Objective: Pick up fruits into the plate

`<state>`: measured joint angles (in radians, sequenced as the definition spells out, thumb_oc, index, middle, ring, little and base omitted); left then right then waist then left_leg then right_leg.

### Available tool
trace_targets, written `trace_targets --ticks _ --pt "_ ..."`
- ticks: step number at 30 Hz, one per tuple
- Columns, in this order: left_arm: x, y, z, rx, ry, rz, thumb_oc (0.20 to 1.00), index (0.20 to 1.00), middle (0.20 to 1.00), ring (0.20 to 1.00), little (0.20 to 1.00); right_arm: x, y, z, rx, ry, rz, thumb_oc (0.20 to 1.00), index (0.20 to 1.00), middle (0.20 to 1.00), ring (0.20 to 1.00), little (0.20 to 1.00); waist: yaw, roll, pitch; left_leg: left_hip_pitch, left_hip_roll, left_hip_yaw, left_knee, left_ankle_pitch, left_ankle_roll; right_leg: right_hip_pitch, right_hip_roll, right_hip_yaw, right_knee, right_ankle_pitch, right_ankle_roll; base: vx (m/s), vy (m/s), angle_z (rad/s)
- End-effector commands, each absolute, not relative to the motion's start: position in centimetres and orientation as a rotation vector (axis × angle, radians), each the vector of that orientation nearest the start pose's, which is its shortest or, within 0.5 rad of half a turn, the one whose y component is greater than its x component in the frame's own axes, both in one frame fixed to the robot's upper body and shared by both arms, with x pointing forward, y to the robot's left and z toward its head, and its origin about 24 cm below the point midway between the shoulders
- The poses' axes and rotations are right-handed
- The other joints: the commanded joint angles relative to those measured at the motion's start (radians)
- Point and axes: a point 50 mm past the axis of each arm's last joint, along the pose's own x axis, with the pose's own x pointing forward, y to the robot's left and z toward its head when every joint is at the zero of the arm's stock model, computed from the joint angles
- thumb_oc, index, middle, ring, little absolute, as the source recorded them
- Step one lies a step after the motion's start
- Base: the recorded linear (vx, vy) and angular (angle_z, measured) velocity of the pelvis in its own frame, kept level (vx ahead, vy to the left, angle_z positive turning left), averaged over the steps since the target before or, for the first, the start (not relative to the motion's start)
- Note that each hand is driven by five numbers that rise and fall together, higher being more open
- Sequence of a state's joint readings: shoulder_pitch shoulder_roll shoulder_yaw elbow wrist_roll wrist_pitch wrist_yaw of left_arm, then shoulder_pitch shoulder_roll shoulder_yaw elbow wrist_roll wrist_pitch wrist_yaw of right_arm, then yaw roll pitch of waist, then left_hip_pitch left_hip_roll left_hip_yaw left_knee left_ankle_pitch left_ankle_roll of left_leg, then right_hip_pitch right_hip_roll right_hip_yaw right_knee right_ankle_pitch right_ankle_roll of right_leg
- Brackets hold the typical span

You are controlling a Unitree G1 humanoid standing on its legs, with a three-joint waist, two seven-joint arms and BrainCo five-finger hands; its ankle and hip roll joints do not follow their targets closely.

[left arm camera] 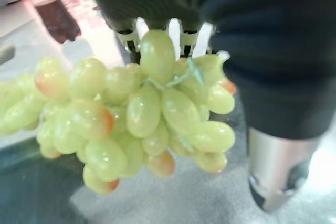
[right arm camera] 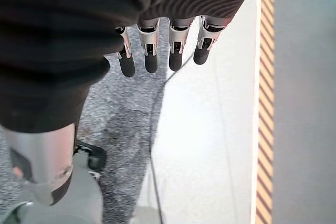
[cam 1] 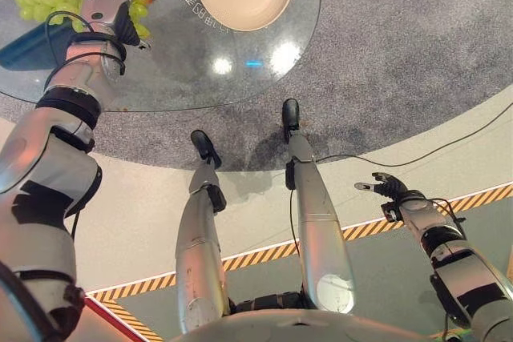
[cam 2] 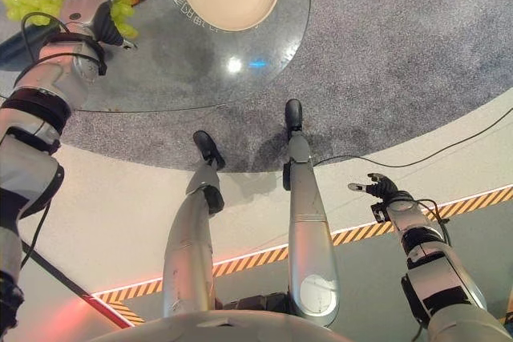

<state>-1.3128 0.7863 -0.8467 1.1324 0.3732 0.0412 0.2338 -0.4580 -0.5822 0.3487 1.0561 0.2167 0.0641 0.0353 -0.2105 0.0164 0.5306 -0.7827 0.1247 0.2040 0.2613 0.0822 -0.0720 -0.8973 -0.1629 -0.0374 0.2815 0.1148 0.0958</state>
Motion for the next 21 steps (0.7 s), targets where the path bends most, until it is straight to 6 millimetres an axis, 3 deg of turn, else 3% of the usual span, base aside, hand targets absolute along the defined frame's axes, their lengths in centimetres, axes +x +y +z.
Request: trace_targets --ticks 1,10,21 --pt "38.0 33.6 26.5 1.567 0.064 0.596 1.0 1.0 1.0 1.0 1.0 24.2 -32.2 -4.8 -0.51 0.795 -0.116 1.0 1.0 1.0 1.0 1.0 -0.011 -0.034 -0.011 -0.062 -0.06 -0.002 0.15 -0.161 -0.005 0.012 0.077 -0.005 0.07 -0.127 -0.007 0.0 0.0 0.0" --pt "36.7 35.3 27.7 1.646 -0.001 0.827 1.0 1.0 1.0 1.0 1.0 22.4 -31.7 -6.5 -0.45 0.823 -0.125 1.0 1.0 1.0 1.0 1.0 -0.003 -0.077 -0.011 -0.07 -0.051 -0.025 0.137 -0.159 -0.007 0.018 0.089 -0.015 0.054 -0.122 -0.01 -0.01 -0.066 0.02" --pt "36.4 35.7 26.1 1.866 0.069 0.859 1.0 1.0 1.0 1.0 1.0 23.7 -31.2 -5.8 -0.412 0.758 -0.127 1.0 1.0 1.0 1.0 1.0 0.007 -0.08 -0.011 -0.099 -0.056 -0.051 0.138 -0.157 -0.01 -0.008 0.095 -0.014 0.062 -0.122 -0.014 -0.01 -0.01 0.02"
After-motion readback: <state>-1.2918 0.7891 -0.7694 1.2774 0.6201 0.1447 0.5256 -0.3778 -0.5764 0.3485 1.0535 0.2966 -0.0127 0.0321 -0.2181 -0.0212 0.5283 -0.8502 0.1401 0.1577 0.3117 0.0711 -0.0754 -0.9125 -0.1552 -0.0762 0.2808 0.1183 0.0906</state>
